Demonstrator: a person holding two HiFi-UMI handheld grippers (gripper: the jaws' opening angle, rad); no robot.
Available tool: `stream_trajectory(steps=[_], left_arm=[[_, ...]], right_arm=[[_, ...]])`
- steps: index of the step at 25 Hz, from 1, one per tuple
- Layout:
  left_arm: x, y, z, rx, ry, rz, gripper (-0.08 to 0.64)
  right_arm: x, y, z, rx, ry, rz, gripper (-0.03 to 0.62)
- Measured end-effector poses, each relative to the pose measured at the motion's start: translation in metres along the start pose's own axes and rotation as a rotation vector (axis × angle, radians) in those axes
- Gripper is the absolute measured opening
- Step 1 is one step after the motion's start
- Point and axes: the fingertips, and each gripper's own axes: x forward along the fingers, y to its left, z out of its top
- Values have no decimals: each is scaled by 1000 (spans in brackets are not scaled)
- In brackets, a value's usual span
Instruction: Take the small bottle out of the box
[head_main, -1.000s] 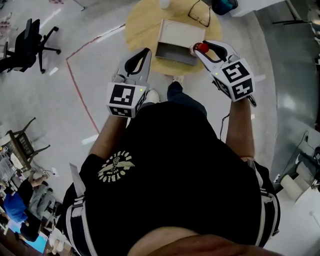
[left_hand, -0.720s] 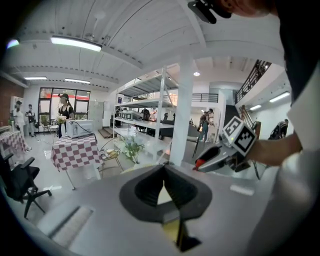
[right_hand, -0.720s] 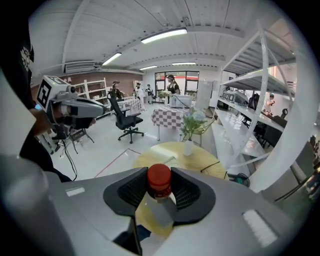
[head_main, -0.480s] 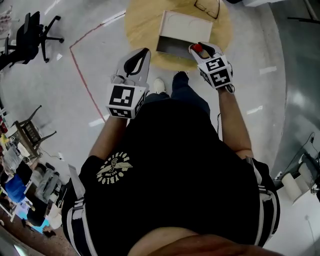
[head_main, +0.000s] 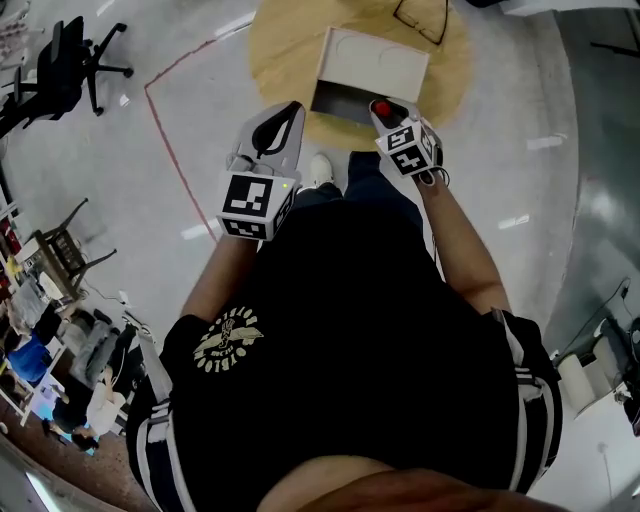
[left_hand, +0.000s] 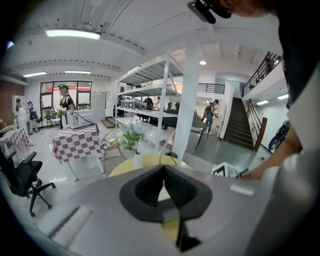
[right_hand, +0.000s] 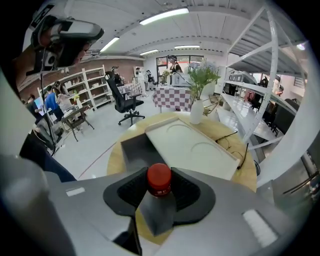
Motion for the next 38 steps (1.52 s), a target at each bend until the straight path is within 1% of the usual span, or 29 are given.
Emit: stream_trajectory(steps=[3, 5, 6, 9, 11, 12, 14, 16, 17, 19, 20, 21, 22, 24, 26, 28, 31, 35, 38], left_arm=[[3, 2, 7, -1, -5, 15, 0], [3, -2, 18, -2, -25, 21, 0], [4, -3, 24, -2, -37, 22, 0], [8, 2, 36, 10, -71, 21, 0], [6, 3, 43, 20, -89, 17, 0], [5, 2, 48, 23, -97, 13, 0], [4, -5, 61, 32, -121, 1, 0], [6, -17, 79, 47, -158, -19, 0], [7, -24, 89, 55, -184, -30, 0], [8, -37, 111, 67, -241, -47, 0], [9, -44, 120, 73, -268, -53, 0], [10, -50, 127, 80, -291, -57, 0], [10, -56, 134, 88, -311, -58, 0], [9, -65, 144, 95, -332, -51, 0], [7, -71, 153, 98, -352, -40, 0], [6, -74, 157, 106, -372, -31, 0], [5, -76, 159, 108, -373, -15, 0], [-6, -79, 155, 104, -384, 4, 0], [-18, -78, 145, 114, -365, 18, 0]], right_arm=[[7, -1, -11, 13, 24, 11, 153], [5, 3, -16, 23, 34, 29, 157], [4, 5, -16, 25, 31, 40, 169], [3, 9, -8, 1, 19, 49, 204], [-14, 8, 2, -9, -1, 41, 215], [-28, 5, 12, -3, -29, 33, 218], [-71, -6, 43, 28, -144, 18, 218], [-129, -20, 86, 55, -317, 5, 211], [-160, -28, 107, 60, -406, -15, 183], [-218, -49, 143, 72, -557, -96, 119], [-242, -60, 156, 85, -613, -143, 88], [-262, -68, 165, 105, -656, -176, 43], [-280, -73, 173, 125, -691, -187, 8], [-305, -74, 185, 146, -750, -158, 8], [-318, -72, 189, 139, -769, -140, 8], [-322, -72, 188, 128, -763, -141, 8], [-320, -68, 186, 125, -773, -111, 8], [-317, -62, 188, 117, -774, -87, 8], [-319, -53, 190, 109, -774, -81, 8]])
